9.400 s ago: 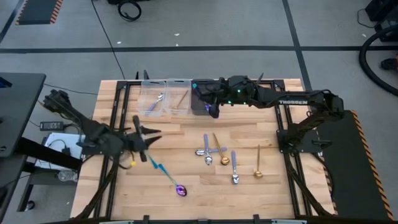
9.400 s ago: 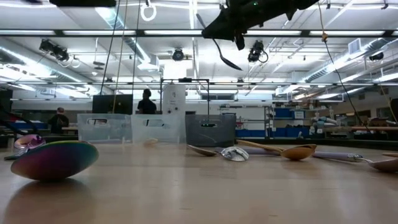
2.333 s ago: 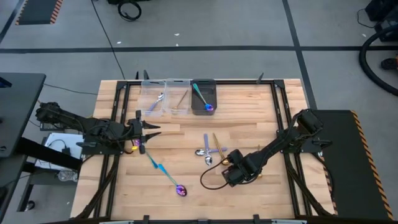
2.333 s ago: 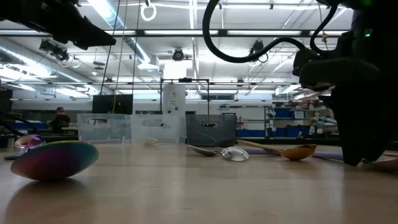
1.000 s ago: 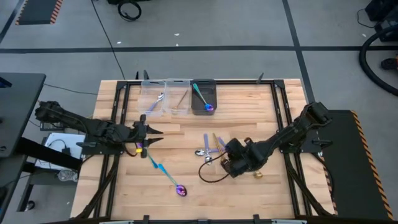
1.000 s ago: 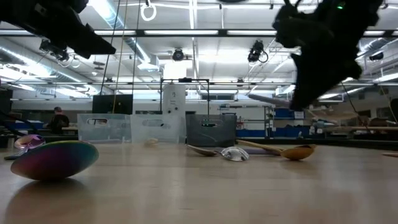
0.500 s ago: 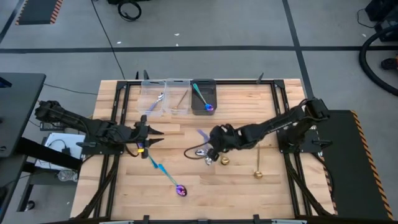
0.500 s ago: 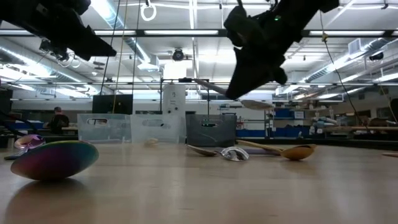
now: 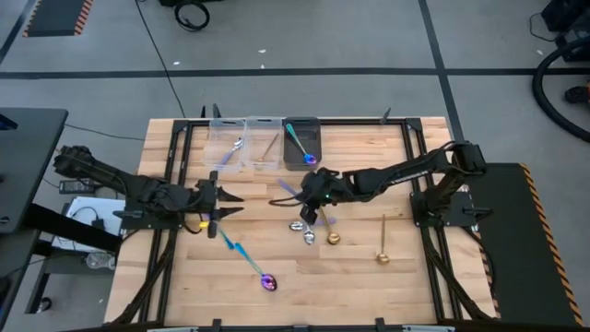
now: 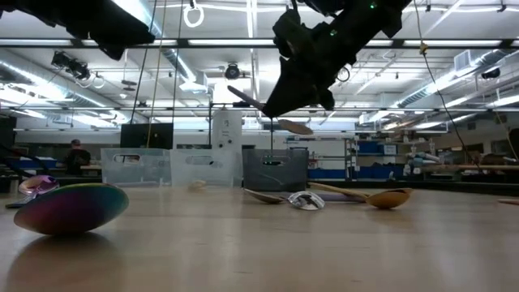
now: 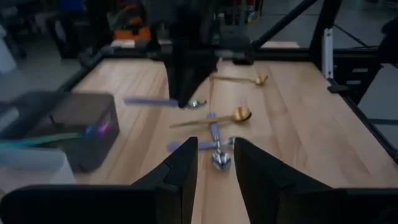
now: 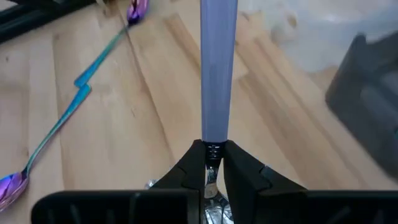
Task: Sort silverware by color (type)
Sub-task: Put the violet spoon into the left transparent bin
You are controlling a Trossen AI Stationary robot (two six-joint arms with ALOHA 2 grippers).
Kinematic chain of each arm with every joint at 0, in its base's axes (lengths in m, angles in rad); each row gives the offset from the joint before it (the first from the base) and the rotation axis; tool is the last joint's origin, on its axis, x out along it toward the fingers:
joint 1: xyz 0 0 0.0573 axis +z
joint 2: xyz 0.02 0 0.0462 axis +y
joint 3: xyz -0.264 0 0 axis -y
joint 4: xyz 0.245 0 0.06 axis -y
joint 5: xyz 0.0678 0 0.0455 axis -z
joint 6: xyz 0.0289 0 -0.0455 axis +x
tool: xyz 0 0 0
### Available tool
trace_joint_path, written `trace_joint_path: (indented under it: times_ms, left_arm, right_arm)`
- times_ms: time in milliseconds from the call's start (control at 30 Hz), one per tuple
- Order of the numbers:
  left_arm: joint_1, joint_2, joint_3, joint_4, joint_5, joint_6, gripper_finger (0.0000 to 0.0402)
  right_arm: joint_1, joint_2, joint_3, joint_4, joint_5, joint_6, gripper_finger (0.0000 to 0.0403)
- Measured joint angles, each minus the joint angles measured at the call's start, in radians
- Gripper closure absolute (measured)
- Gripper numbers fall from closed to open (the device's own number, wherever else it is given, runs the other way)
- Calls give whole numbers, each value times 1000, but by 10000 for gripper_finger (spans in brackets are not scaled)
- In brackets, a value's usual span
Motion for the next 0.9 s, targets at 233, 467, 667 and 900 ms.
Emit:
trace_joint_path:
  times_ms: [233, 467, 667, 900]
  left_arm:
    - [0, 90, 0, -1, -1, -36, 290]
    - [1, 171, -1, -4, -90, 36, 290]
    - [3, 254, 25, -14, -129, 85, 290]
    - [13, 371, 159, -157, -184, 157, 290]
  right_arm:
    - [-57, 0, 0, 71, -73, -104, 354]
    - [-91, 0, 0, 115, -159, -126, 354]
    - [-110, 3, 0, 99, -206, -92, 354]
    - [-100, 25, 1, 91, -213, -90, 354]
